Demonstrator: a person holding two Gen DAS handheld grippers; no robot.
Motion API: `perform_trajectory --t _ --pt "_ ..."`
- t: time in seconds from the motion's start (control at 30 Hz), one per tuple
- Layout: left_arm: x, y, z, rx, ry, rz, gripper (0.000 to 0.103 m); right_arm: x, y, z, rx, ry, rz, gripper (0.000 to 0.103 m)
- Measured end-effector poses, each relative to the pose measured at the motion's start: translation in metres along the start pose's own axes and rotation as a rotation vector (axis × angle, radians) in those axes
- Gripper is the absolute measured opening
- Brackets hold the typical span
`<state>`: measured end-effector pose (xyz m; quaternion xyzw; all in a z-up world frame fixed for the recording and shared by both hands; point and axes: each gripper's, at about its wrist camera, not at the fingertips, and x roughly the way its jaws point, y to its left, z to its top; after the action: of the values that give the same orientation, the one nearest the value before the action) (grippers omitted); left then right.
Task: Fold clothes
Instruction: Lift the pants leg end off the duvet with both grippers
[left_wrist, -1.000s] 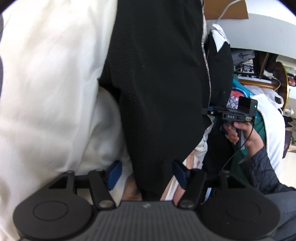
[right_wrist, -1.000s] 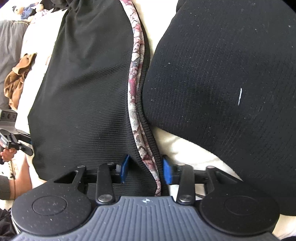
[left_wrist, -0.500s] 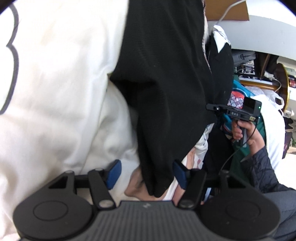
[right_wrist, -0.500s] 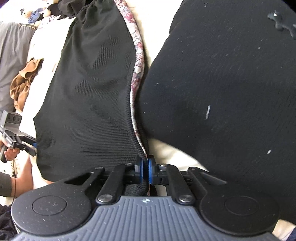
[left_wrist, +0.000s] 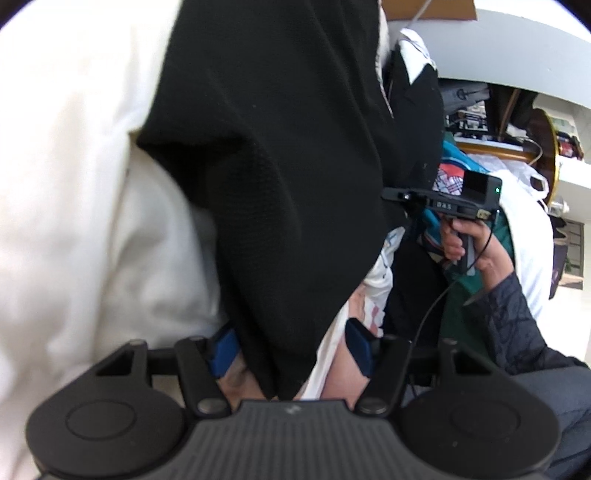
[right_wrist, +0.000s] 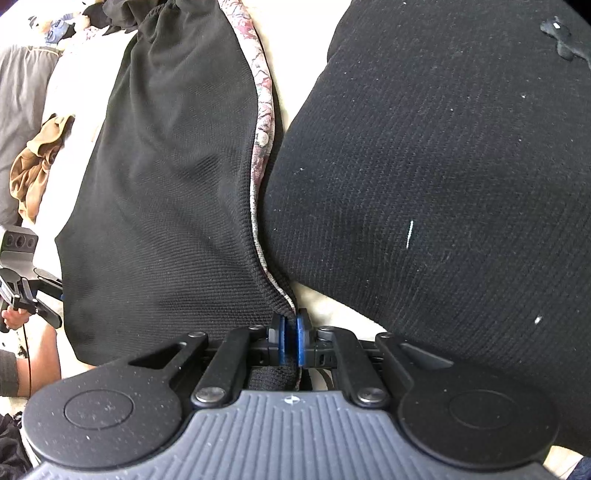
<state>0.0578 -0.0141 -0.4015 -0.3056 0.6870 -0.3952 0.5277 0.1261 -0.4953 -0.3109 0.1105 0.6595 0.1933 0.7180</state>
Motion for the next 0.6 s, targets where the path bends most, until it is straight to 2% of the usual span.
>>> perform_trajectory --t 0.07,0.23,0.5,0.6 --pt "0.005 0.003 -0.003 -0.005 0.011 -0.007 0.063 0.001 0.0 0.0 0.008 0.002 0.007 0.008" --pt "0.007 0.005 -0.002 -0.006 0.024 -0.023 0.06 0.005 -0.002 -0.003 0.025 0.026 0.033 0.028" --pt "0.012 0.002 0.002 -0.009 0.012 -0.025 0.058 0.01 -0.016 -0.006 0.09 0.046 0.092 0.032" --pt "0.015 0.002 0.003 -0.018 0.005 -0.032 0.055 0.017 -0.019 -0.006 0.106 0.049 0.138 0.032"
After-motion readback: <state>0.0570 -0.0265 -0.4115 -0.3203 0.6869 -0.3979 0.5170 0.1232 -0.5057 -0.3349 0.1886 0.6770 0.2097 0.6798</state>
